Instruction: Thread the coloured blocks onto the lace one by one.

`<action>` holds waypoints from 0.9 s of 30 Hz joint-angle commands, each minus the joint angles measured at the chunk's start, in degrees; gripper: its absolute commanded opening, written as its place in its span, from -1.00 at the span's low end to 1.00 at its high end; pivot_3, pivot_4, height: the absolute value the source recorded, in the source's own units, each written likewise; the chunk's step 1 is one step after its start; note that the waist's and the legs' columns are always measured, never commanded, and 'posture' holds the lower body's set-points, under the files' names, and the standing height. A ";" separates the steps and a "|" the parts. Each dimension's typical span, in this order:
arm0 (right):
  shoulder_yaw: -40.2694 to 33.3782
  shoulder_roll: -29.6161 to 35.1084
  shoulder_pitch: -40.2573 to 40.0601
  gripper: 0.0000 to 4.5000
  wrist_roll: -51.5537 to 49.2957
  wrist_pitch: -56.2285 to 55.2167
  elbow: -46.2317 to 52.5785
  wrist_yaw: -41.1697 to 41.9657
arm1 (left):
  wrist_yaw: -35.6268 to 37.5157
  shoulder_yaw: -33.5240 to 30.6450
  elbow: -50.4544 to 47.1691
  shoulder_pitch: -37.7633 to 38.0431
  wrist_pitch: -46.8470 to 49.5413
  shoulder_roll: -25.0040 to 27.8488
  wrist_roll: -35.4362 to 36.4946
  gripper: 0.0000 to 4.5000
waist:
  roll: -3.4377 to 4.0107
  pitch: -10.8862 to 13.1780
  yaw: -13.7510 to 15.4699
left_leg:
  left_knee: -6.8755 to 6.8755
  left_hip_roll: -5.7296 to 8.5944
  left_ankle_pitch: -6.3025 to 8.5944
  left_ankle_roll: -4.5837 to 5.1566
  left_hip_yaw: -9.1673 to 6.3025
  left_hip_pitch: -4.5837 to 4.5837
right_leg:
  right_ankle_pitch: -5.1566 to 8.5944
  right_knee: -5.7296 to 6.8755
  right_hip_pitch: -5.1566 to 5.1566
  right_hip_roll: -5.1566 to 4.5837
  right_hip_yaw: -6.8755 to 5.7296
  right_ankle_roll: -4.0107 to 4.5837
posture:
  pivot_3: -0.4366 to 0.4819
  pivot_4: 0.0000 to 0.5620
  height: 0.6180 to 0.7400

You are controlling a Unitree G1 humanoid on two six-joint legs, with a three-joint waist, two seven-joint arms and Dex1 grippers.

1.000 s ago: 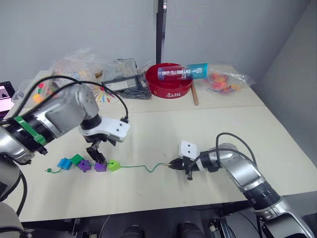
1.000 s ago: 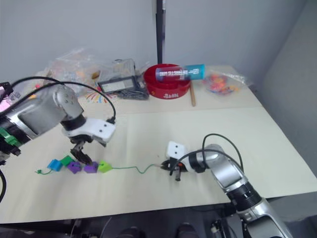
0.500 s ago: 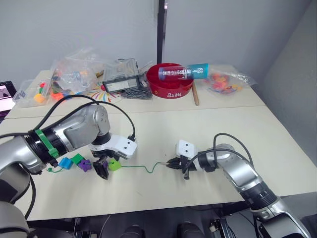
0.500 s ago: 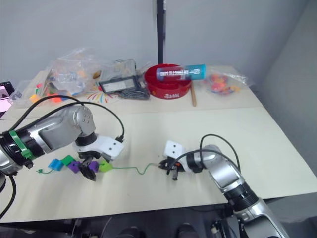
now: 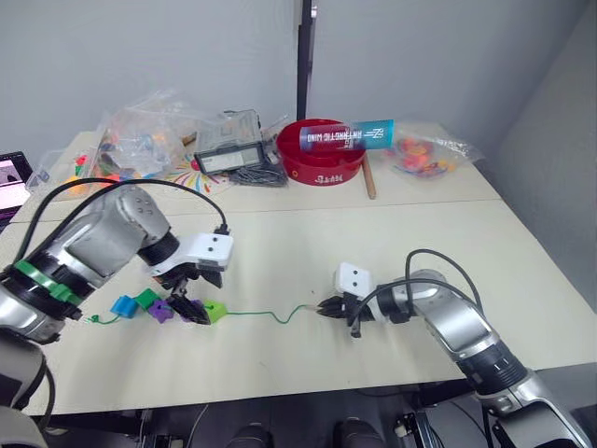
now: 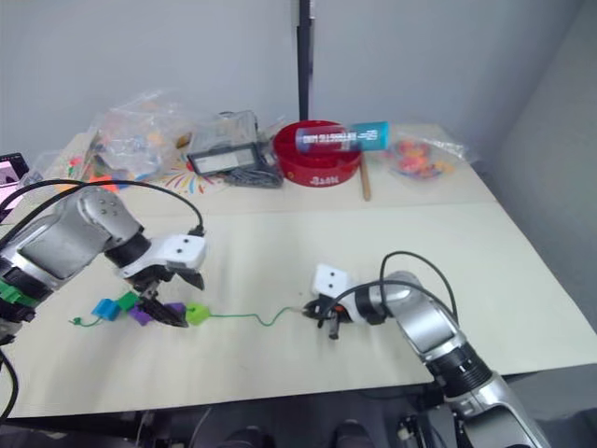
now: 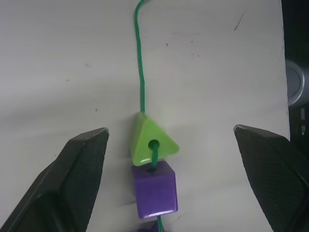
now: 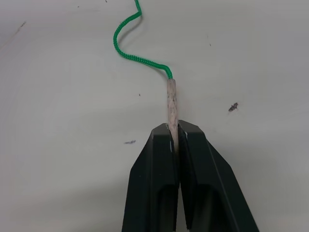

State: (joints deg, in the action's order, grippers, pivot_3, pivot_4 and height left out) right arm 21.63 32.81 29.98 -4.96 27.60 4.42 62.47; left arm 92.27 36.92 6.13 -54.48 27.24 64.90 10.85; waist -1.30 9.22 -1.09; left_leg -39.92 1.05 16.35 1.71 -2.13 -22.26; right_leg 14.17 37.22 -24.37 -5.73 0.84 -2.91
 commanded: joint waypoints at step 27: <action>-5.91 6.58 -3.78 -1.00 -3.44 0.73 4.16 0.62 | -8.02 -21.33 -5.99 20.50 -6.26 -5.71 -0.38 0.94 | 0.00 0.00 0.27 | 0.01 0.04 0.01 0.02 0.07 0.00 | -0.02 -0.01 0.04 -0.10 0.00 -0.02 | -0.05 -0.47 1.00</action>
State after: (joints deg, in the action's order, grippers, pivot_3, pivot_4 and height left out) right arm 15.65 39.87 26.30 -7.80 27.94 6.86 63.47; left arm 84.74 17.00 0.62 -34.44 23.08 58.72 11.35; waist -1.30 9.22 -0.83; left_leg -39.91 1.09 16.36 1.72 -2.06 -22.25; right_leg 14.16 37.19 -24.33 -5.83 0.85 -2.92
